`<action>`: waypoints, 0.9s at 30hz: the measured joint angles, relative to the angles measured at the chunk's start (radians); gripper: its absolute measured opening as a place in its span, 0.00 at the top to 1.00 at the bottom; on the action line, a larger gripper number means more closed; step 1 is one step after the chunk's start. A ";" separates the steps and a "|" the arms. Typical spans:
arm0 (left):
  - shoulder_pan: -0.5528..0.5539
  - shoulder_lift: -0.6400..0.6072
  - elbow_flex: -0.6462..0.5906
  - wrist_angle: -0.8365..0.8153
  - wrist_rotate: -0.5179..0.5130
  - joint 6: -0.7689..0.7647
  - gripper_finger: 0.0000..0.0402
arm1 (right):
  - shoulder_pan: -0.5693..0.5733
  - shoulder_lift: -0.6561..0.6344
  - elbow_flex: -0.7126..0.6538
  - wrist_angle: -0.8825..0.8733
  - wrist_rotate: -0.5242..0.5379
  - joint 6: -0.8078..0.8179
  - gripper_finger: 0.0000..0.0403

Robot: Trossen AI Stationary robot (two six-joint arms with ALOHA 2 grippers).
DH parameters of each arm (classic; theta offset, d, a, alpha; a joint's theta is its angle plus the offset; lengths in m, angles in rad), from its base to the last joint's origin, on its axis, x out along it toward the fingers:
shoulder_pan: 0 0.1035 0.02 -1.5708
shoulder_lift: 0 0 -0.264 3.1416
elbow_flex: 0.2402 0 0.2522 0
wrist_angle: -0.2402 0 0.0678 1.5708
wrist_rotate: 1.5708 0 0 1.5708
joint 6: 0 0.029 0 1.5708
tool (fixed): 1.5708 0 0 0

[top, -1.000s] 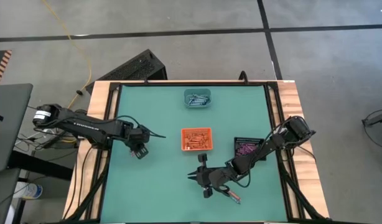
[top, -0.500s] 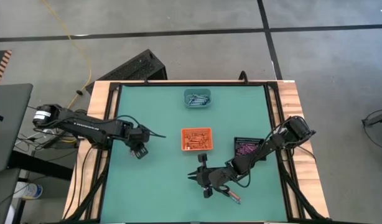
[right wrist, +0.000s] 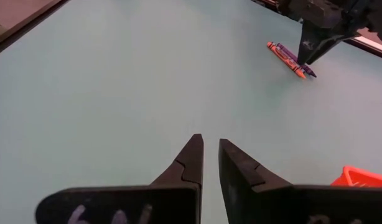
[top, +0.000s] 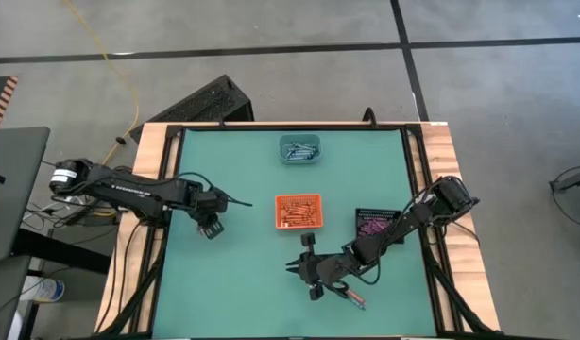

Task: Sort crayons
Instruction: Put the blue crayon into the blue bin

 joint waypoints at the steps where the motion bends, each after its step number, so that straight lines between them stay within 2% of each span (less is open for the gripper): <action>1: -0.001 0.000 -0.003 0.000 0.000 -0.006 0.75 | 0.000 0.000 0.000 0.000 0.000 0.000 0.88; 9: -0.037 0.000 -0.006 0.006 -0.001 -0.039 0.76 | 0.000 0.000 0.000 0.000 0.000 0.000 0.88; 18: -0.059 0.000 -0.006 0.013 -0.028 -0.077 0.89 | 0.000 0.000 0.000 0.000 0.000 0.008 0.88; 27: -0.097 0.000 -0.006 0.015 -0.034 -0.104 0.89 | 0.000 0.000 0.000 0.000 -0.019 0.010 0.88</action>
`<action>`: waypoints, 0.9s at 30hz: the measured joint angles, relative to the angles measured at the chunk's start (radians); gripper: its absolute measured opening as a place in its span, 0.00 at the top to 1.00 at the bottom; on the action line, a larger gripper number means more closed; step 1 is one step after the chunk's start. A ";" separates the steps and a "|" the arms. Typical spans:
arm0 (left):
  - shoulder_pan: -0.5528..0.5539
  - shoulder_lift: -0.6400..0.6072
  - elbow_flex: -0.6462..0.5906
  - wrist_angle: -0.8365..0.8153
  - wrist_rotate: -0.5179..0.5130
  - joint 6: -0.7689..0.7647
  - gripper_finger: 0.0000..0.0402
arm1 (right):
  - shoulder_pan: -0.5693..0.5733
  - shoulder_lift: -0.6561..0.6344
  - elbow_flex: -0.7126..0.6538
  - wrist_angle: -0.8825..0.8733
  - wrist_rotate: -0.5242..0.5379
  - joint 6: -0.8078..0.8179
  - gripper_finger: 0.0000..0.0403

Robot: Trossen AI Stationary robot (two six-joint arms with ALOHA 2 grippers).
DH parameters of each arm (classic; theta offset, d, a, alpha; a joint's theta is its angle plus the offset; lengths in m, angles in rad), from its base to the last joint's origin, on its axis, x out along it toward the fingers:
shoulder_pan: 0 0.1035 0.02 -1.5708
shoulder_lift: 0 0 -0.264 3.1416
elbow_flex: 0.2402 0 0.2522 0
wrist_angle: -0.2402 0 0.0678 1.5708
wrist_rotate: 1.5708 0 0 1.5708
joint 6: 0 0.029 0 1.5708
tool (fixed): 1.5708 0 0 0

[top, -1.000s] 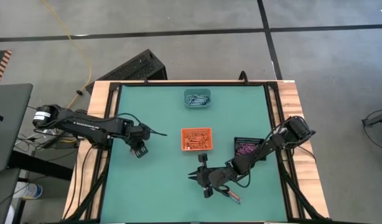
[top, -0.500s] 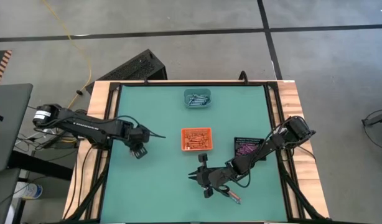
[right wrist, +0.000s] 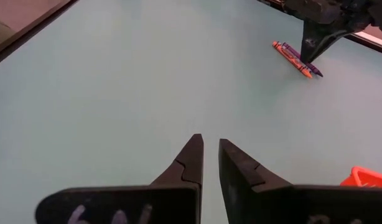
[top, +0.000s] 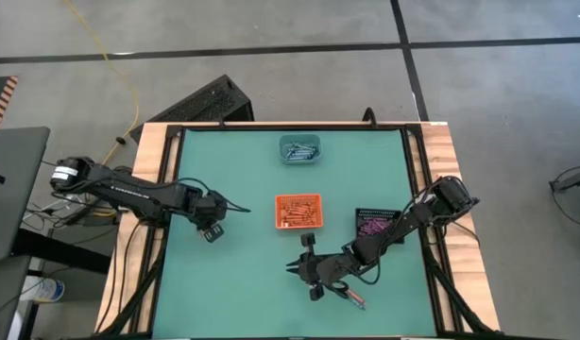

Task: Sort crayons
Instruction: Put the blue crayon into the blue bin

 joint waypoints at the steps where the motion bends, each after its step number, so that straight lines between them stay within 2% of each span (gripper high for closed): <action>1: -0.008 0.000 0.000 0.001 -0.008 -0.008 0.89 | 0.000 0.000 0.000 0.000 -0.002 0.000 0.88; 7: -0.061 0.055 0.000 0.007 -0.056 -0.039 0.86 | 0.000 0.000 0.000 0.000 -0.002 0.000 0.88; 17: -0.099 0.216 0.012 0.039 -0.065 -0.048 0.85 | 0.000 0.000 0.000 0.001 -0.003 0.004 0.88; 21: -0.098 0.197 0.012 0.064 -0.057 -0.015 0.85 | 0.000 0.000 0.000 0.003 -0.003 0.005 0.88; 27: -0.096 0.105 0.029 0.072 -0.037 0.050 0.85 | 0.000 0.000 0.000 0.003 -0.007 0.005 0.88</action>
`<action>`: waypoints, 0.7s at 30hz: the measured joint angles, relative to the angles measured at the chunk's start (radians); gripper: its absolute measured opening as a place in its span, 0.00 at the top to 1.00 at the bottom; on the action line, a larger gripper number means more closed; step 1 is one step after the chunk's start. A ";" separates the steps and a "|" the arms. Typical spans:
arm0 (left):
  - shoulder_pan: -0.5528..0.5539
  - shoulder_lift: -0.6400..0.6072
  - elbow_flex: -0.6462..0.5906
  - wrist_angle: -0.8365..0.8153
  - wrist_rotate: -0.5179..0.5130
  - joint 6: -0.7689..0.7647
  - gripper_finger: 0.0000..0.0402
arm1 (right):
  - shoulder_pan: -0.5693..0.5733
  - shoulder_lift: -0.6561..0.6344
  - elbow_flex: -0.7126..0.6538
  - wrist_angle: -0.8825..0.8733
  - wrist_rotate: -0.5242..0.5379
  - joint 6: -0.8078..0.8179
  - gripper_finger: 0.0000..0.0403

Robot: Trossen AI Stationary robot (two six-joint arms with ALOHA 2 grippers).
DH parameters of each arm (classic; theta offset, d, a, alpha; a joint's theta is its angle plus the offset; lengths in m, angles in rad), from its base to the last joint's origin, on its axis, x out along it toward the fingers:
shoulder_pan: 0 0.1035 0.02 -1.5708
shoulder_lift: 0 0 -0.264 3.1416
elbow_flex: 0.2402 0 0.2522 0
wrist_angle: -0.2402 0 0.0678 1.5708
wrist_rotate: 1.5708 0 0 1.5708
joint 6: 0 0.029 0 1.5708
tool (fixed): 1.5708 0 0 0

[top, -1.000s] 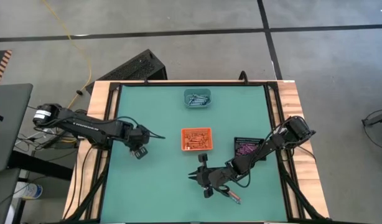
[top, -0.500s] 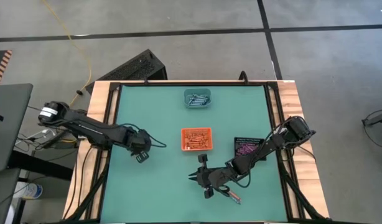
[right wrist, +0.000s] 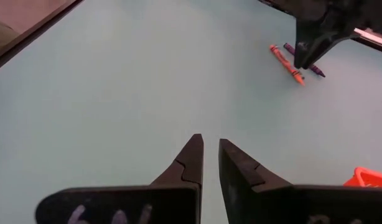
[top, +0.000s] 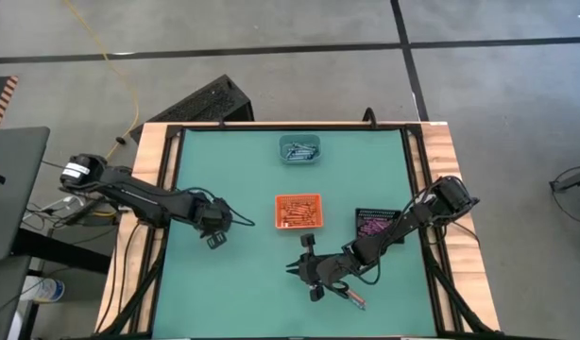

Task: Sort crayons
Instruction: Put the blue crayon into the blue bin

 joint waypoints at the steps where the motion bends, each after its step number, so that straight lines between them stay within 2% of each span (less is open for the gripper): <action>1: 0.003 -0.017 0.006 0.007 0.002 0.004 0.85 | 0.000 0.000 0.000 0.000 0.000 0.000 0.88; 10: 0.036 -0.128 0.009 -0.004 0.008 0.019 0.86 | 0.000 0.000 0.000 -0.003 0.000 0.001 0.88; 13: 0.030 -0.126 0.009 0.001 0.054 0.015 0.86 | 0.000 0.000 0.000 -0.003 0.000 0.001 0.88; 18: -0.050 -0.074 -0.025 0.130 0.163 -0.004 0.85 | 0.000 0.000 0.000 -0.003 0.000 0.001 0.88; 21: -0.115 -0.030 -0.026 0.213 0.177 -0.014 0.85 | 0.000 0.000 0.000 -0.006 0.000 0.001 0.88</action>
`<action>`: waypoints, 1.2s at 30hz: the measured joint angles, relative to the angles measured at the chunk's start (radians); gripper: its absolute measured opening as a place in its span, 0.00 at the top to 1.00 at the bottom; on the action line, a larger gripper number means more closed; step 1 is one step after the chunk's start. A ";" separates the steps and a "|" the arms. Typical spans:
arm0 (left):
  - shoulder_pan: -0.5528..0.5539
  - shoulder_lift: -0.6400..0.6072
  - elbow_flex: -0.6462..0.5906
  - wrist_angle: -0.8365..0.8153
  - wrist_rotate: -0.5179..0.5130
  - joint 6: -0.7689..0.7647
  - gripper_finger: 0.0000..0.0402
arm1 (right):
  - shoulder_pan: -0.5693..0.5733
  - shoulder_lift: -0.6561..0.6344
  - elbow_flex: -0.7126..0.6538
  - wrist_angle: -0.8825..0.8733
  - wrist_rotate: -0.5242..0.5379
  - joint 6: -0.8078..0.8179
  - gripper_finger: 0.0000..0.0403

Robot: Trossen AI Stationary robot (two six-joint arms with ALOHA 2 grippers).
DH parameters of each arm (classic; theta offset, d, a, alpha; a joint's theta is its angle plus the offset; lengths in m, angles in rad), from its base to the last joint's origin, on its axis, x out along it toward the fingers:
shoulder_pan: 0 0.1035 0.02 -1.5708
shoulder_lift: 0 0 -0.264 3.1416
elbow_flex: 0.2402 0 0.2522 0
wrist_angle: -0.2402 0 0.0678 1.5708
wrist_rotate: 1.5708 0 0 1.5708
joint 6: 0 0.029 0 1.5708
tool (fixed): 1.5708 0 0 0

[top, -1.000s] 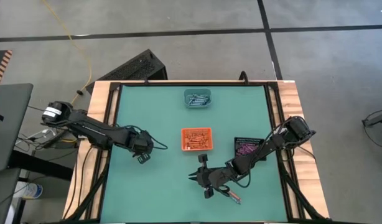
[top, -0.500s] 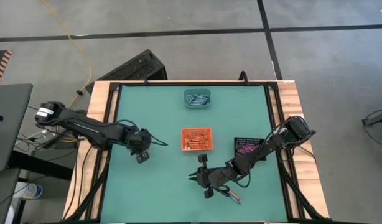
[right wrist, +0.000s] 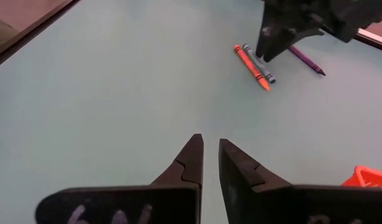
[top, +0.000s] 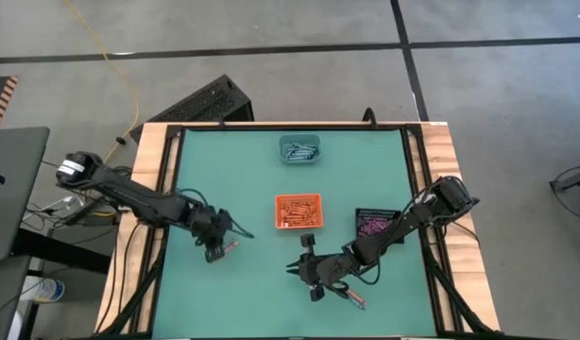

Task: Sort crayons
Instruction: Put the blue crayon into the blue bin

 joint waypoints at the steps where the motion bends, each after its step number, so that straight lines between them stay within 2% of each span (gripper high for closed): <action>1: -0.017 0.014 0.000 0.012 -0.001 -0.008 0.85 | 0.000 0.000 0.000 0.000 0.000 0.000 0.88; 6: -0.071 0.080 0.000 0.027 -0.019 -0.059 0.85 | 0.000 0.000 0.000 0.001 0.000 0.000 0.88; 14: -0.118 0.155 0.009 0.032 -0.058 -0.052 0.85 | 0.000 0.000 0.000 0.006 0.000 0.000 0.88; 19: -0.181 0.178 0.009 -0.012 -0.194 0.084 0.85 | 0.000 0.000 0.000 0.006 0.000 0.000 0.88; 22: -0.208 0.186 0.005 0.002 -0.287 0.114 0.86 | 0.000 0.000 0.000 0.006 0.000 0.000 0.88; 27: -0.208 0.186 0.003 0.005 -0.314 0.087 0.96 | 0.000 0.000 0.000 0.006 0.001 0.000 0.88; 29: -0.200 0.186 0.004 0.021 -0.305 0.089 0.98 | 0.000 0.000 0.000 0.005 0.001 0.000 0.88; 33: -0.180 0.191 0.074 0.001 -0.291 0.175 0.99 | 0.000 0.000 0.000 0.004 0.001 0.000 0.88; 36: -0.127 0.182 0.174 -0.081 -0.359 0.303 0.99 | 0.000 0.000 0.000 0.004 0.001 0.000 0.88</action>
